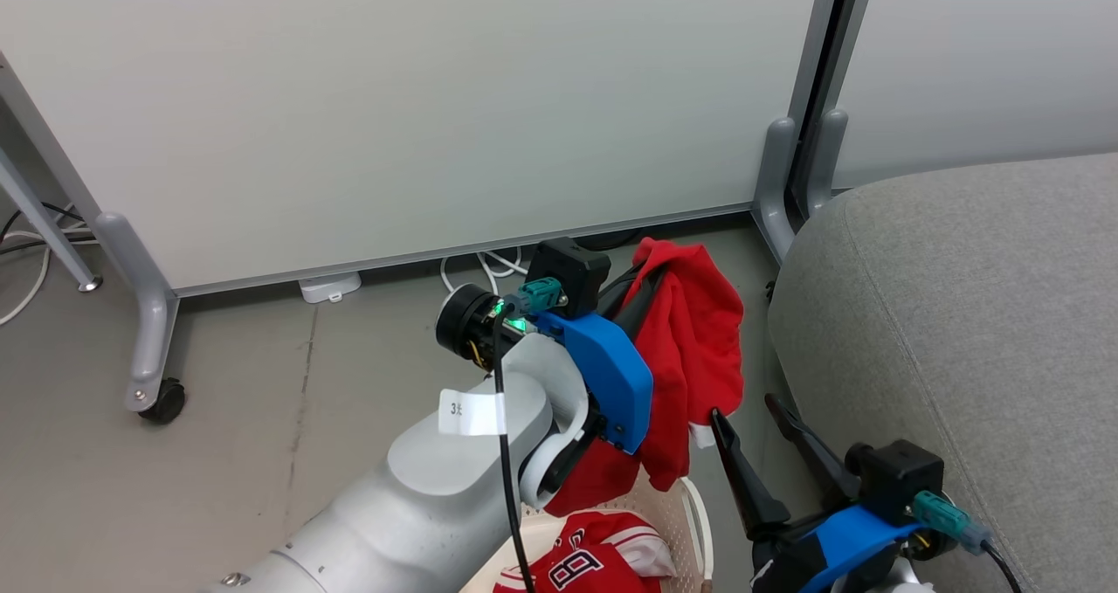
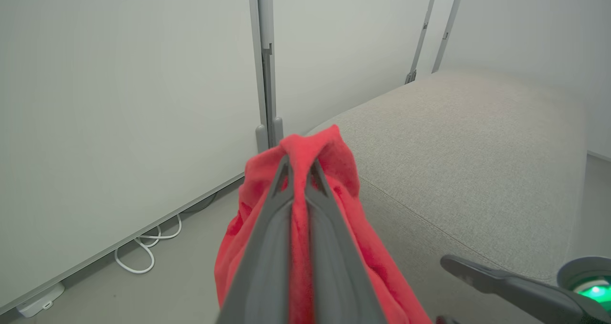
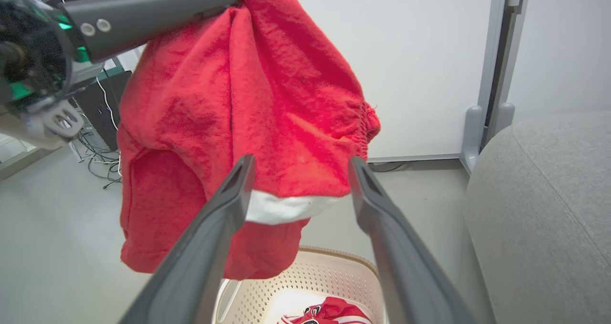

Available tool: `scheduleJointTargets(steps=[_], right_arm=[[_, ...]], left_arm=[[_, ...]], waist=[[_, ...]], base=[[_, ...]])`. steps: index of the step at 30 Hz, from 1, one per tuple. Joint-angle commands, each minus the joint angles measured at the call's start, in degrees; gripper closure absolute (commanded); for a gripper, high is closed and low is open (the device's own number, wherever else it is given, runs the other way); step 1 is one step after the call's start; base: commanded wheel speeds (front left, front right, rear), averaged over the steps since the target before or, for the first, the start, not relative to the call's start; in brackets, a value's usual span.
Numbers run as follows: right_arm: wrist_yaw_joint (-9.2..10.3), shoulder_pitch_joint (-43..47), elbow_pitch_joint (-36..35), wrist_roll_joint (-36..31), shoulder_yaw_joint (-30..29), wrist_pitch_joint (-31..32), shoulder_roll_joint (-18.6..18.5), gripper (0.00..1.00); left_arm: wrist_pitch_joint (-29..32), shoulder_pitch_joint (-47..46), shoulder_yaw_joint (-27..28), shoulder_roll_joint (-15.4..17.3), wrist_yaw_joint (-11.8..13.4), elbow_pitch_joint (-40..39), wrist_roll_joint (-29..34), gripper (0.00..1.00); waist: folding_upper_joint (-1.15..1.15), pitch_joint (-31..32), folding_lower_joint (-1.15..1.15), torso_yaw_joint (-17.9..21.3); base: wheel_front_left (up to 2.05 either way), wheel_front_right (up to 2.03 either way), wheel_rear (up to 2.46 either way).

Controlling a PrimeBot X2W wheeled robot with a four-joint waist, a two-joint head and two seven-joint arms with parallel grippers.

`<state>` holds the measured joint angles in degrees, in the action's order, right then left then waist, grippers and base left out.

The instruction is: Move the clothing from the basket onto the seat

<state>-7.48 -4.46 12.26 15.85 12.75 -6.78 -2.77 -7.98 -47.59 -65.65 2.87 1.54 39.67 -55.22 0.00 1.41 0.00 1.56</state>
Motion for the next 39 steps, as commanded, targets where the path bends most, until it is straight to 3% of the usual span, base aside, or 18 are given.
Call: scheduleJointTargets(steps=[1,18,39], right_arm=[[-0.03,-0.2,0.0,-0.3,0.2,0.1,-0.2,0.0],[-0.03,-8.6,6.5,-1.5,4.3,6.6,-0.2,0.0],[-0.03,-18.5,16.0,5.9,11.6,7.1,-0.2,0.0]], left_arm=[[-0.4,-1.1,-0.1,0.0,0.3,0.2,-0.3,1.0],[-2.4,-2.4,-4.7,0.0,0.5,0.5,-4.9,1.0],[-2.8,-2.7,-7.2,0.0,0.9,0.0,-7.6,1.0]], waist=[[0.0,0.0,0.0,0.0],[0.0,0.4,0.0,-0.3],[0.0,0.6,0.0,-1.0]], base=[[0.0,0.0,0.0],[0.0,0.0,0.0],[0.0,0.0,0.0]])
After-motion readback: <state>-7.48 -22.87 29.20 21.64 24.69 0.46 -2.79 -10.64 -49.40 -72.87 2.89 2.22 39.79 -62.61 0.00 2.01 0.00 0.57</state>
